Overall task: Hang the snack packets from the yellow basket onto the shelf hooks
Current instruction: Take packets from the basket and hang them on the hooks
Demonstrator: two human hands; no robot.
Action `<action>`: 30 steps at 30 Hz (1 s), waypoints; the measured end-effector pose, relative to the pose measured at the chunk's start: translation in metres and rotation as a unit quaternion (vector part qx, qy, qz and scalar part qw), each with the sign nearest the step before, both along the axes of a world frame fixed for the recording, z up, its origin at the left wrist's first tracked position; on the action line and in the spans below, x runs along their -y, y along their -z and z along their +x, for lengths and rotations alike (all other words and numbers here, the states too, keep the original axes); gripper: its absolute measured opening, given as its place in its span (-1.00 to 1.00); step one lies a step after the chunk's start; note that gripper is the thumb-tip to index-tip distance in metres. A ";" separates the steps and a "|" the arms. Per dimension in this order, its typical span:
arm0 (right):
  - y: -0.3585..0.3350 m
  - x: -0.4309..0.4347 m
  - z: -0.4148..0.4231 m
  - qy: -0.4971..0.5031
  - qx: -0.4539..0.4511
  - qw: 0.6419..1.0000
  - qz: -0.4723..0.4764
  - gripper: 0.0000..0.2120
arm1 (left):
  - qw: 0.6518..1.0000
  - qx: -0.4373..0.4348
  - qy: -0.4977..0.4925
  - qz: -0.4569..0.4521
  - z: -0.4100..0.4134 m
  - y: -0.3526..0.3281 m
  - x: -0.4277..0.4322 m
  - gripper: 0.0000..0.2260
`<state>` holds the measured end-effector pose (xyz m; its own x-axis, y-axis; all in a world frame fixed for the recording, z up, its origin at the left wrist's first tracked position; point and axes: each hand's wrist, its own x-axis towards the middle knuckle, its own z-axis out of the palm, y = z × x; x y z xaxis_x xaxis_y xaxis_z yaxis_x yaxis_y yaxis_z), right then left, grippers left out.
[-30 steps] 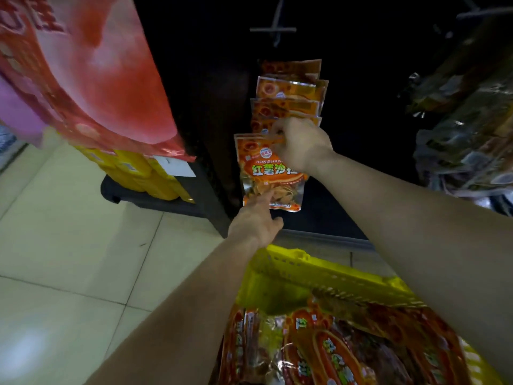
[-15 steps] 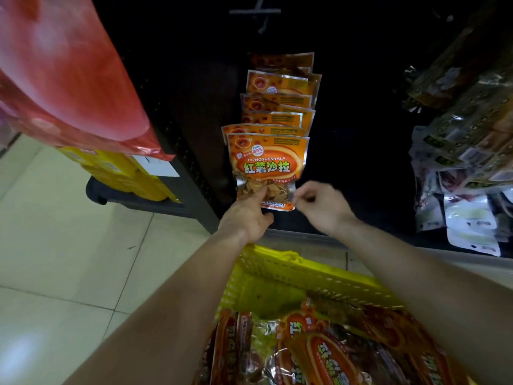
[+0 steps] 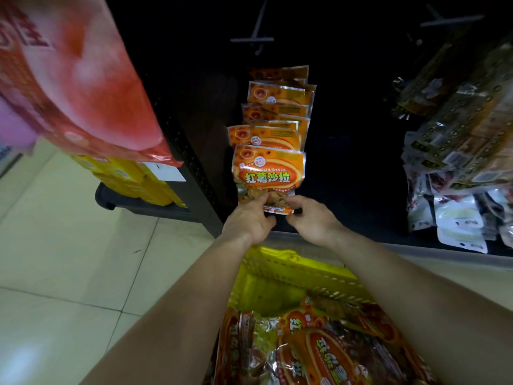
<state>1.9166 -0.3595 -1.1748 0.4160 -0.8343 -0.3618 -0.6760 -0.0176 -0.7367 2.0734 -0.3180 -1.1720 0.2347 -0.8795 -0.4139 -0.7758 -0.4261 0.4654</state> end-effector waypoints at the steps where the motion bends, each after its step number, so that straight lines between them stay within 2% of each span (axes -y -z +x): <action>1: -0.003 -0.004 -0.003 -0.001 -0.008 1.000 -0.002 -0.60 | 1.000 0.003 0.005 -0.005 0.000 -0.004 -0.005 -0.45; 4: -0.019 -0.018 -0.015 0.006 -0.034 0.999 -0.006 -0.65 | 1.000 0.014 0.009 -0.012 -0.001 -0.022 -0.021 -0.50; 17: -0.103 -0.105 -0.101 0.018 -0.079 0.996 -0.033 -0.67 | 0.999 0.037 -0.014 0.004 -0.023 -0.091 -0.154 -0.44; 23: -0.079 -0.156 -0.136 0.019 -0.123 0.992 -0.024 -0.78 | 0.998 0.026 -0.007 0.057 -0.046 -0.066 -0.208 -0.43; 27: -0.049 -0.189 -0.149 -0.019 -0.153 0.987 0.043 -0.83 | 0.995 0.007 0.007 0.101 -0.066 -0.040 -0.228 -0.43; 28: -0.040 -0.195 -0.151 -0.035 -0.171 0.983 0.050 -0.80 | 0.994 0.003 0.016 0.111 -0.071 -0.033 -0.231 -0.43; 30: -0.021 -0.205 -0.154 -0.072 -0.233 0.970 0.008 -0.61 | 0.991 -0.006 0.036 0.125 -0.082 -0.019 -0.235 -0.44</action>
